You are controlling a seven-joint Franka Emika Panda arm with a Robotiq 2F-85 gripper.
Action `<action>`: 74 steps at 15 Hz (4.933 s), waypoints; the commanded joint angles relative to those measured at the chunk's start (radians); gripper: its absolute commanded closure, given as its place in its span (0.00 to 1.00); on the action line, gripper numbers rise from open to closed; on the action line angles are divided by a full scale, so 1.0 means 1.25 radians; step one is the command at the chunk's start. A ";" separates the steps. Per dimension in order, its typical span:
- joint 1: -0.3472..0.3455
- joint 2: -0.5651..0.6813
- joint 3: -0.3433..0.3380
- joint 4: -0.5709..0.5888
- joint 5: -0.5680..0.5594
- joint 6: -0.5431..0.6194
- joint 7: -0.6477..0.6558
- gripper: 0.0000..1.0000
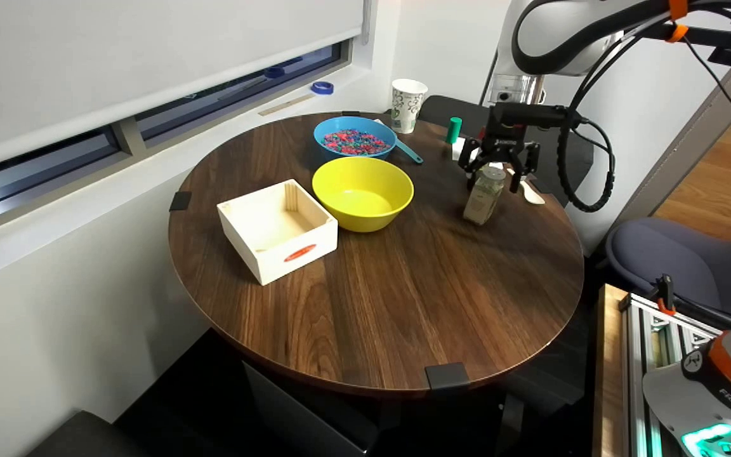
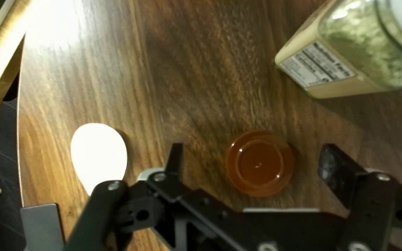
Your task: Pick up the brown spice lid and put it on the spice bottle
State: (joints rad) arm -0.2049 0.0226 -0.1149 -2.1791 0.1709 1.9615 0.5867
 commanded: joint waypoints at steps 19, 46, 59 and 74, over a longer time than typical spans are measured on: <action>0.027 -0.005 -0.011 0.005 0.001 -0.004 -0.029 0.67; 0.092 -0.247 0.089 -0.002 -0.124 -0.083 -0.075 0.77; 0.089 -0.222 0.086 -0.023 -0.075 -0.091 -0.098 0.77; 0.084 -0.204 0.073 -0.023 -0.074 -0.084 -0.098 0.77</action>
State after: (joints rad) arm -0.0961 -0.2337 -0.0156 -2.2073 0.0631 1.8738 0.4675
